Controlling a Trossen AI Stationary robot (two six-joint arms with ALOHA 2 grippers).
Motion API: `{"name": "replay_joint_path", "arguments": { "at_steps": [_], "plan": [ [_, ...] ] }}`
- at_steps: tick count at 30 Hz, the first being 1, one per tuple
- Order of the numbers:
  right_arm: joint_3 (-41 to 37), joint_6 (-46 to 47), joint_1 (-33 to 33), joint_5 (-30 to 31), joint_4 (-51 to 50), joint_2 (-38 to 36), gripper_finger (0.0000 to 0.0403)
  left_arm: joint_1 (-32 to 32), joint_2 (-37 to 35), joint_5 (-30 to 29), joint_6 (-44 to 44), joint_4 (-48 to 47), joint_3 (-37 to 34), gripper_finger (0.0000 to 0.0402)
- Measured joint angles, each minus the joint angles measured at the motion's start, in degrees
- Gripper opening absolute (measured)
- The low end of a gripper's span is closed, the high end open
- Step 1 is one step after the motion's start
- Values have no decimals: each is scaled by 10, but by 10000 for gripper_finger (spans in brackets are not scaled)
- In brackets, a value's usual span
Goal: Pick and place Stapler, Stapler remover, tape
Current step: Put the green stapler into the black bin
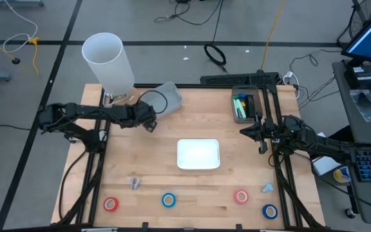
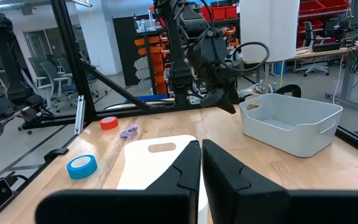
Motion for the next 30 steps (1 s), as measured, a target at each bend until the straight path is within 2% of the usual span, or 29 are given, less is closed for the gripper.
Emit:
{"name": "replay_joint_path", "arguments": {
  "at_steps": [4,9,14,22,30],
  "plan": [
    [0,0,0,0,0,0,8,3,0,-27,29,-14,0,241],
    [0,0,0,0,0,0,8,11,0,-29,84,-3,-25,241],
    [0,0,0,0,0,0,8,28,0,-25,96,31,-56,241],
    [0,13,0,1,0,0,8,77,0,5,158,110,-58,241],
    [0,20,0,2,0,0,8,125,0,43,199,130,-58,241]
  ]
}}
